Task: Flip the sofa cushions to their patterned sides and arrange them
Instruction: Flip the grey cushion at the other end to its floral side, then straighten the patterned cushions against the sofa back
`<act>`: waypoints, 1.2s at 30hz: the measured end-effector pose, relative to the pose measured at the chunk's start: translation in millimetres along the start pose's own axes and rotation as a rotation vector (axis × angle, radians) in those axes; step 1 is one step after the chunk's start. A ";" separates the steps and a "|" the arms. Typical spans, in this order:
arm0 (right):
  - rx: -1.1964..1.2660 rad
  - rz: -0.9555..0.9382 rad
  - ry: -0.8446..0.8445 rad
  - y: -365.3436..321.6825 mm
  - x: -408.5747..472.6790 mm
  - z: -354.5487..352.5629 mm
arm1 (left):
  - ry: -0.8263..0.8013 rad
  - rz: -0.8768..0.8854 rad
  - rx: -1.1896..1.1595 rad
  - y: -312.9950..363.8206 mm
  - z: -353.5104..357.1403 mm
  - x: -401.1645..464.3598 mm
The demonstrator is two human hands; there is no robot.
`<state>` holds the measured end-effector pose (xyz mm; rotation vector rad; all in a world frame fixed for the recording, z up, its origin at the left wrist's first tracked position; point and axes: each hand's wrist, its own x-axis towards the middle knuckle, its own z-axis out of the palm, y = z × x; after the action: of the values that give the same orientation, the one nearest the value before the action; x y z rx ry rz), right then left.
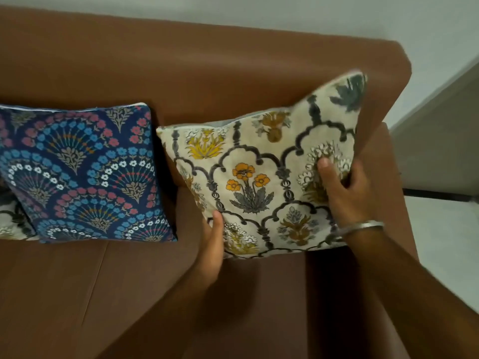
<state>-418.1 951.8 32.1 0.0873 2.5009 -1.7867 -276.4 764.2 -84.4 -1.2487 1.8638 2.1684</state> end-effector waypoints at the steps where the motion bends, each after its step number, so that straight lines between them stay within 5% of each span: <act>1: -0.059 -0.062 -0.032 -12.8 2.4 -6.3 | -0.015 -0.036 -0.052 -1.3 6.5 -1.4; 10: -0.281 -0.328 -0.117 -23.8 35.3 3.4 | 0.061 -0.033 -0.230 -1.1 41.4 10.4; 14: -0.248 -0.203 -0.110 -21.8 17.8 -3.5 | 0.000 0.040 -0.173 -6.5 20.0 7.9; 19: -0.341 -0.533 0.113 -59.8 -46.8 1.1 | 0.260 0.097 0.063 12.1 -79.6 -13.4; 22: -0.255 -0.690 -0.145 -72.7 -83.7 61.9 | 0.387 0.156 0.278 23.1 -176.3 -19.9; 25: -0.276 -0.517 -0.537 -75.8 -98.4 150.8 | 0.462 0.160 0.440 41.2 -277.6 -8.2; 27: -0.388 -0.334 -0.643 -65.1 -90.6 209.9 | 0.451 0.197 0.478 55.6 -325.8 12.0; 33: -0.223 0.137 -0.463 -39.8 -70.3 332.5 | 0.342 0.214 0.319 67.3 -401.3 96.5; 36: -0.022 0.165 -0.339 -39.5 -83.3 360.3 | 0.200 0.052 0.299 64.5 -414.7 115.9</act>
<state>-330.8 597.6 -39.9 -0.0100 2.2058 -1.5609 -161.6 344.2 -83.3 -1.4064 2.2168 1.7525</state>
